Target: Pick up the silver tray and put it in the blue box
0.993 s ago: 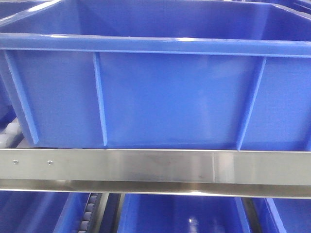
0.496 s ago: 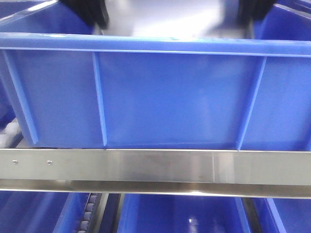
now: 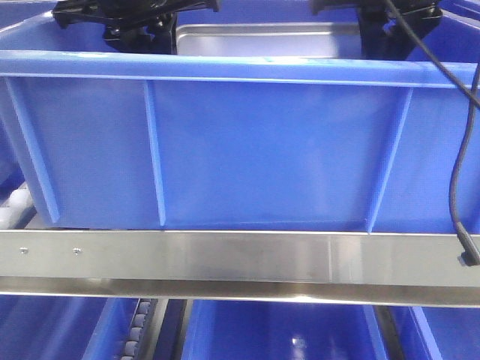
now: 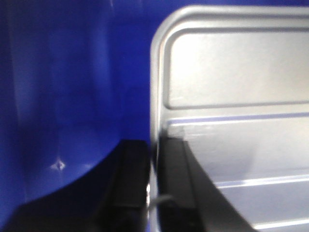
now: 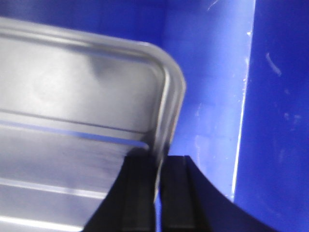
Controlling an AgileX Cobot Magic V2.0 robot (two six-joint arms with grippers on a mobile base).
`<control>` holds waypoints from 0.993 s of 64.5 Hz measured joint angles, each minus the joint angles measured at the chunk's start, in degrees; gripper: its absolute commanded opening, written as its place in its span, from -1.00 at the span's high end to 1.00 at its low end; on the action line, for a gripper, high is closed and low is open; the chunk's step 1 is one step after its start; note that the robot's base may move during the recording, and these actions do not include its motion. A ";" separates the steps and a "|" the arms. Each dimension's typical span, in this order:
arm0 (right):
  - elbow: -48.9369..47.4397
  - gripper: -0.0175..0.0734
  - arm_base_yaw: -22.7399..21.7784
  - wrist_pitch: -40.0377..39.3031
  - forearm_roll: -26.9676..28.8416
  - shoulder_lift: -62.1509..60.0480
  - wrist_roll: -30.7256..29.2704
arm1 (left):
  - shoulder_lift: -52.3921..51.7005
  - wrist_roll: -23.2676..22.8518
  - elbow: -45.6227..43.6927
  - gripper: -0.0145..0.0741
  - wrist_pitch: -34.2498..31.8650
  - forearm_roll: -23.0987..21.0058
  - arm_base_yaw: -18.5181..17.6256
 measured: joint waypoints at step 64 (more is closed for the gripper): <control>7.94 0.49 0.00 -0.39 -0.70 -23.46 -3.43 | -29.37 1.90 11.89 0.88 1.97 3.64 0.19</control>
